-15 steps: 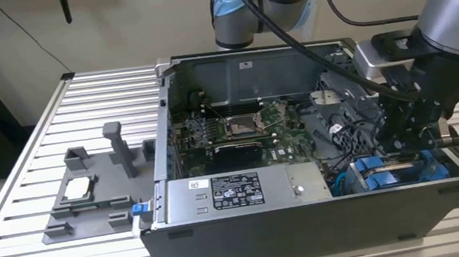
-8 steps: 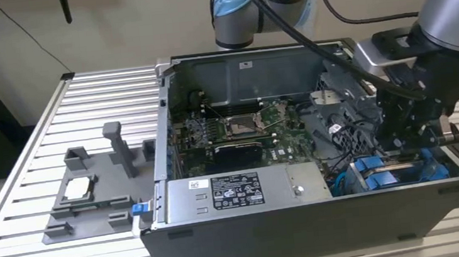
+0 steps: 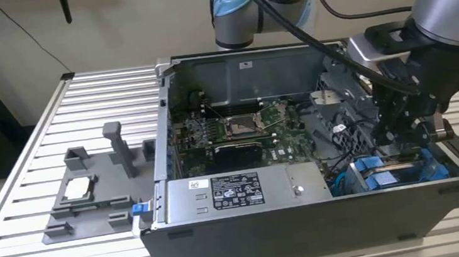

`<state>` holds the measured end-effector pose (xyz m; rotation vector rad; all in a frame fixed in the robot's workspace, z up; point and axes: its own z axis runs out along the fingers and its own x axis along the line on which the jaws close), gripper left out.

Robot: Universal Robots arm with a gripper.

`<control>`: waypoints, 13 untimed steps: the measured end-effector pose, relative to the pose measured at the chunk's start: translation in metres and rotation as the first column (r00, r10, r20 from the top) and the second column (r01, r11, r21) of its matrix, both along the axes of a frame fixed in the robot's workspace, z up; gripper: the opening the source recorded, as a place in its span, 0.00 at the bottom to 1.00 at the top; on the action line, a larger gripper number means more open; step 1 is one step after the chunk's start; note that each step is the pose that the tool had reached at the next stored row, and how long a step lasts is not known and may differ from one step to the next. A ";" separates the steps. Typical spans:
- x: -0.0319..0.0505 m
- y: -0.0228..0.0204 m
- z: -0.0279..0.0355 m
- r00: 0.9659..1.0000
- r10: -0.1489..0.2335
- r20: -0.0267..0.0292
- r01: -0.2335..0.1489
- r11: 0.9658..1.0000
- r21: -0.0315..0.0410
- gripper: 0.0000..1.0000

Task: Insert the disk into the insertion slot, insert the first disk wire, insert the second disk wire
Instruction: 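Insert the second disk wire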

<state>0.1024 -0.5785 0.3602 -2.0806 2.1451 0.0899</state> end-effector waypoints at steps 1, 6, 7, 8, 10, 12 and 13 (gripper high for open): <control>0.0000 0.0000 0.0000 1.000 0.000 0.000 0.000 1.000 0.000 0.16; 0.0104 -0.0022 -0.0013 1.000 0.000 -0.025 0.000 1.000 0.000 0.16; 0.0133 -0.0033 -0.0018 1.000 0.000 -0.028 0.000 1.000 0.001 0.16; 0.0162 -0.0046 -0.0025 1.000 0.000 -0.031 0.000 1.000 0.002 0.16; 0.0216 -0.0071 -0.0039 0.999 0.000 -0.034 0.000 1.000 0.004 0.16; 0.0264 -0.0099 -0.0056 0.999 0.000 -0.036 0.000 1.000 0.007 0.16; 0.0285 -0.0114 -0.0068 0.999 0.000 -0.037 0.000 1.000 0.009 0.16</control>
